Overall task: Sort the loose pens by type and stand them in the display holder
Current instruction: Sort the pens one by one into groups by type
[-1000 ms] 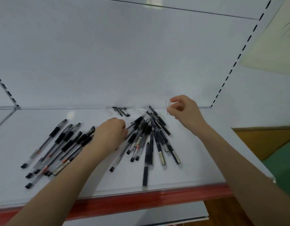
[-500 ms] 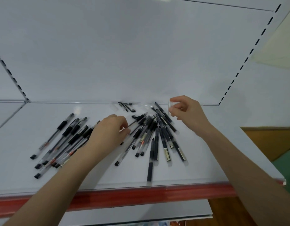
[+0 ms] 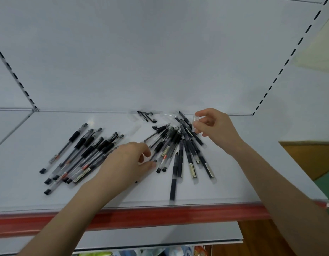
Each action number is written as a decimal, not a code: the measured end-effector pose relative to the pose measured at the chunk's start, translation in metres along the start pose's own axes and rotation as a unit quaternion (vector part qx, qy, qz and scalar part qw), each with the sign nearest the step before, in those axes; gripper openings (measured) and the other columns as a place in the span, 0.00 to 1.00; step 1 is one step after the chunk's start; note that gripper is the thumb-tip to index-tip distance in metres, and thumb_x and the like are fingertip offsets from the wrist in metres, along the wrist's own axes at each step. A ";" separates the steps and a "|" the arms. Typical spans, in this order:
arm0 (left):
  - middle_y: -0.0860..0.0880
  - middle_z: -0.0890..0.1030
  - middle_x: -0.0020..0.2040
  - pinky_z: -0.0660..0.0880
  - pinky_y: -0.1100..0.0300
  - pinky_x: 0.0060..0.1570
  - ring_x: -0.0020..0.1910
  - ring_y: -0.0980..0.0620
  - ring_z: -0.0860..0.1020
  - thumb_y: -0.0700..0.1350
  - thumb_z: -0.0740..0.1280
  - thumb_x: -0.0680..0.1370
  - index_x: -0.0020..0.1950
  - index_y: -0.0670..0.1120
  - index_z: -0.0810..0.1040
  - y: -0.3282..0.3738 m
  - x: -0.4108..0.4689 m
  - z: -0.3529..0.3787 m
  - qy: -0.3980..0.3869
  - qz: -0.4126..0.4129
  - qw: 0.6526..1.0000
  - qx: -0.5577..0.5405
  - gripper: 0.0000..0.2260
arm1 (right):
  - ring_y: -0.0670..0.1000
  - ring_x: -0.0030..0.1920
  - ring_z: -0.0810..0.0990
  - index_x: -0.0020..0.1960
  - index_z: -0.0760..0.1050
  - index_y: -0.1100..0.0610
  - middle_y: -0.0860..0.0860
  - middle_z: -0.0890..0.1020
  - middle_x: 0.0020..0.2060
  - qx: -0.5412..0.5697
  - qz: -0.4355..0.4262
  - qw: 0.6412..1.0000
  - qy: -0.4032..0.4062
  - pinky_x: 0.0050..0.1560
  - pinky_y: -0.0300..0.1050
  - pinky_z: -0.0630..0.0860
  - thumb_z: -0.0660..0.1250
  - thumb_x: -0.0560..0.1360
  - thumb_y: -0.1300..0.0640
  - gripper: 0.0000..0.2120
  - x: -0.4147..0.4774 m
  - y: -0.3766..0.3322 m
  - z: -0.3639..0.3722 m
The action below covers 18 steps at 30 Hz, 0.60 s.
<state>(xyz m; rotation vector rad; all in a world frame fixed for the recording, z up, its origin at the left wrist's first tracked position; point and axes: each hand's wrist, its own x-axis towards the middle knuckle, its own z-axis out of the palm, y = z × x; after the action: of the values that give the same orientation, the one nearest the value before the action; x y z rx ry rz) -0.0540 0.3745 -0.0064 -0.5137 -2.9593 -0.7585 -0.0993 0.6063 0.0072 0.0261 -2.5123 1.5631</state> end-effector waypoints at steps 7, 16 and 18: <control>0.53 0.70 0.40 0.69 0.60 0.40 0.42 0.52 0.73 0.55 0.62 0.75 0.42 0.47 0.74 0.058 0.012 0.020 0.002 0.091 0.996 0.025 0.12 | 0.42 0.32 0.80 0.48 0.74 0.52 0.48 0.81 0.34 -0.027 0.004 1.000 0.012 0.42 0.45 0.76 0.67 0.72 0.62 0.07 -0.002 0.000 -0.005; 0.51 0.66 0.35 0.63 0.61 0.31 0.35 0.50 0.69 0.49 0.61 0.75 0.31 0.47 0.60 0.075 0.026 0.027 -0.068 0.037 0.982 0.173 0.15 | 0.39 0.29 0.78 0.47 0.74 0.54 0.49 0.80 0.33 0.001 0.028 0.998 0.047 0.37 0.37 0.75 0.67 0.72 0.63 0.07 -0.014 0.005 -0.031; 0.51 0.64 0.31 0.59 0.62 0.27 0.30 0.52 0.66 0.46 0.60 0.74 0.30 0.46 0.60 0.071 0.024 0.023 -0.061 0.026 0.981 0.180 0.14 | 0.40 0.30 0.79 0.46 0.74 0.52 0.49 0.81 0.34 0.022 0.033 0.998 0.044 0.36 0.35 0.76 0.67 0.72 0.62 0.07 -0.016 0.005 -0.031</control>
<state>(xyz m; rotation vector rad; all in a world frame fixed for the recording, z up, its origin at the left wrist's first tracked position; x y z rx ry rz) -0.0530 0.4511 0.0089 -0.6231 -3.0748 -0.1810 -0.0796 0.6347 0.0137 -0.1196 -2.4339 1.6080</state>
